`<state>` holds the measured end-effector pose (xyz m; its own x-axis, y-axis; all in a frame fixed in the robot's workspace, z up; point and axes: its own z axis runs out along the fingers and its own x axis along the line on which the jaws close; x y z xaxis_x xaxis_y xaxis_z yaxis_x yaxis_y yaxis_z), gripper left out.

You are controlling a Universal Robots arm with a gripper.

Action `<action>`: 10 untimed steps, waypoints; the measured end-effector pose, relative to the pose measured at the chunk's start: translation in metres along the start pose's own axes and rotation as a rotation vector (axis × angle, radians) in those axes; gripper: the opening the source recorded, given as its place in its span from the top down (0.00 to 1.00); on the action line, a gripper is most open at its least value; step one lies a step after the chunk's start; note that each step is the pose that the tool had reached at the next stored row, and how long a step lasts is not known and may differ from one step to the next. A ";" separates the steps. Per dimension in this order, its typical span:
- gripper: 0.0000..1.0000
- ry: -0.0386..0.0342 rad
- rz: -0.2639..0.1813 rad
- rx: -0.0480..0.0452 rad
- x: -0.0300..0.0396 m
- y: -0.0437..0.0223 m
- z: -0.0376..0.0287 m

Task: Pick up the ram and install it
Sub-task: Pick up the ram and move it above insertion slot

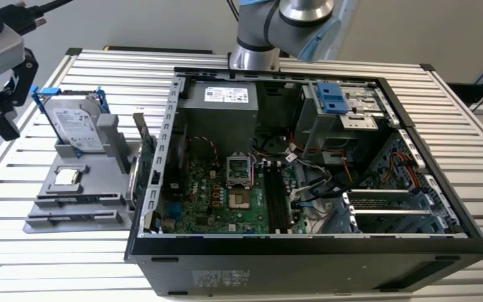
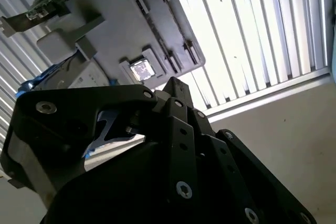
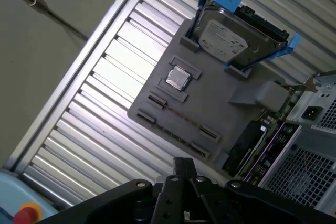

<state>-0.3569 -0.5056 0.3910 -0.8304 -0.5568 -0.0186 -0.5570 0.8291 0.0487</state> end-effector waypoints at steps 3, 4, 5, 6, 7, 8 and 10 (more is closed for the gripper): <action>1.00 0.0007 -0.018 -0.0004 0.0000 0.0000 0.0001; 1.00 0.0010 -0.025 -0.0005 0.0001 0.0000 0.0001; 1.00 0.0013 -0.031 -0.0006 0.0001 0.0000 0.0001; 1.00 0.0016 -0.039 -0.0008 0.0001 0.0001 0.0002; 1.00 0.0019 -0.046 -0.0009 0.0001 0.0001 0.0002; 1.00 0.0026 -0.054 -0.0010 0.0000 0.0001 0.0000; 1.00 0.0033 -0.072 -0.0014 0.0000 0.0000 0.0001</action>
<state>-0.3569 -0.5056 0.3909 -0.7879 -0.6155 -0.0189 -0.6156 0.7865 0.0487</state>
